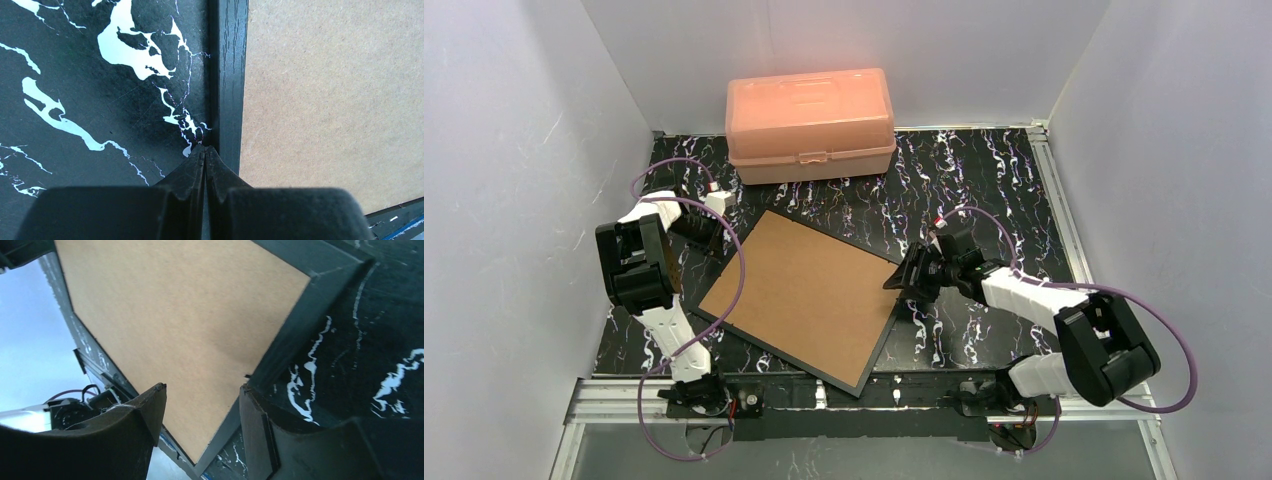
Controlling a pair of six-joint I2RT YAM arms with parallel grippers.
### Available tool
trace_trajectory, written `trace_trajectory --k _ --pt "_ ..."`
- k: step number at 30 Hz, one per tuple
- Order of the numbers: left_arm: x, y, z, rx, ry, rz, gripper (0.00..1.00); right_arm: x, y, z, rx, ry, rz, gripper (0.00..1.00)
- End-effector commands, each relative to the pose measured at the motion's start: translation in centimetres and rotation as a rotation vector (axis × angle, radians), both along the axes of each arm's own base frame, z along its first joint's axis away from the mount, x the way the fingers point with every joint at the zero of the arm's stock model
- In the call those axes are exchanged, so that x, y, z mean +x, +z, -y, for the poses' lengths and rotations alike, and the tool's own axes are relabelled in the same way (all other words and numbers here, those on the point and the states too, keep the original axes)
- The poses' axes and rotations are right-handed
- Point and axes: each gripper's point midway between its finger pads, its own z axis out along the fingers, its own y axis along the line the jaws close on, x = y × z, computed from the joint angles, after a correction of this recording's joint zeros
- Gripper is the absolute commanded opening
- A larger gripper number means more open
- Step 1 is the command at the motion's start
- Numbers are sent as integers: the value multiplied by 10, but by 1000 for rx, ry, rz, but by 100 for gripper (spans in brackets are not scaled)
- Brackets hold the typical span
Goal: Put the photo into the frame
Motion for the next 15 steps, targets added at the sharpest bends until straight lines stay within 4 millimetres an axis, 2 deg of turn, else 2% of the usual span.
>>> trace_trajectory --k 1,15 --pt "-21 -6 13 -42 -20 -68 0 -1 -16 12 -84 -6 -15 63" --pt "-22 -7 14 -45 -18 -73 0 -1 -31 5 -61 -12 -43 61"
